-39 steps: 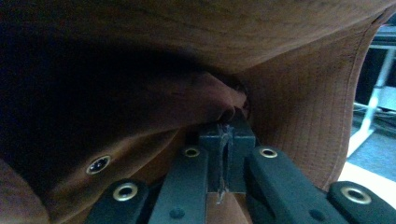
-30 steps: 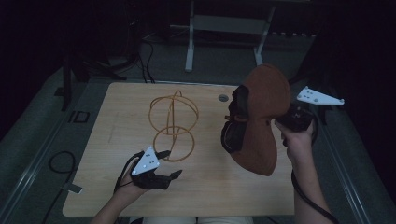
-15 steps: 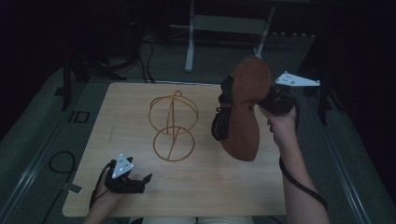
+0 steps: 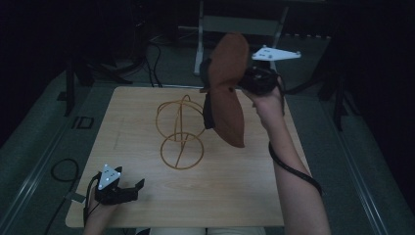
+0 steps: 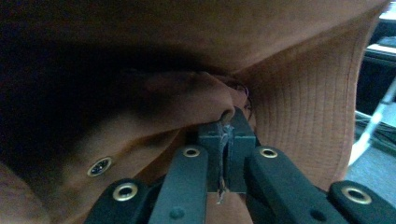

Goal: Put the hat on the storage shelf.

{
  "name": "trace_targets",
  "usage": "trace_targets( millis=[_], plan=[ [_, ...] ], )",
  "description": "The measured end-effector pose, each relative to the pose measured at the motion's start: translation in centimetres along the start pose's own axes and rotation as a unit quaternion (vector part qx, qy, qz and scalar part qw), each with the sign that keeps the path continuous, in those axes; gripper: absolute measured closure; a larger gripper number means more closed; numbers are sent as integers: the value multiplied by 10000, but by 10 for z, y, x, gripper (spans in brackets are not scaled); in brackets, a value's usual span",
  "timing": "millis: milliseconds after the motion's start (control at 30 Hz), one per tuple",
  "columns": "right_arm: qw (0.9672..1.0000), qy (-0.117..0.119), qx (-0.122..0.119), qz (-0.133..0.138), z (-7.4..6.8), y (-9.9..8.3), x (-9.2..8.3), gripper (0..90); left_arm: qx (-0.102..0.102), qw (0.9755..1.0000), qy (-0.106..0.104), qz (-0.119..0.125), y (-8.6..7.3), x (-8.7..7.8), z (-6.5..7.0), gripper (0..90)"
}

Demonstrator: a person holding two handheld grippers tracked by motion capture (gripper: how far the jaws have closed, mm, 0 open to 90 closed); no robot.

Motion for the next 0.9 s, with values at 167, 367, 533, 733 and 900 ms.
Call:
trace_targets(
  millis=[167,367,533,733,900],
  plan=[
    [9987,422,-101,-254,-36,1,33,875,-90,9999,2,74,-1,-3,-5,53],
    [9930,735,-467,-794,-76,-19,69,873,-140,9998,44,140,-2,-6,-9,53],
    [9885,851,-636,-1076,-92,-32,85,870,-249,9995,9,202,-3,-8,-12,57],
    [9863,947,-701,-1154,-101,-39,92,853,-301,9993,-9,243,-4,-8,-14,57],
    [9856,981,-774,-1138,-106,-42,92,620,-270,9994,-2,203,-4,-7,-13,57]
  ],
)
Point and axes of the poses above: each handheld gripper's, and its own axes: x roughly forward along the jaws, y roughly out of its top, z roughly to its right, the point moved 6 cm from there along x, roughly forward along the jaws, and after that the axes turned 12 degrees about -y, right-handed, at the moved point
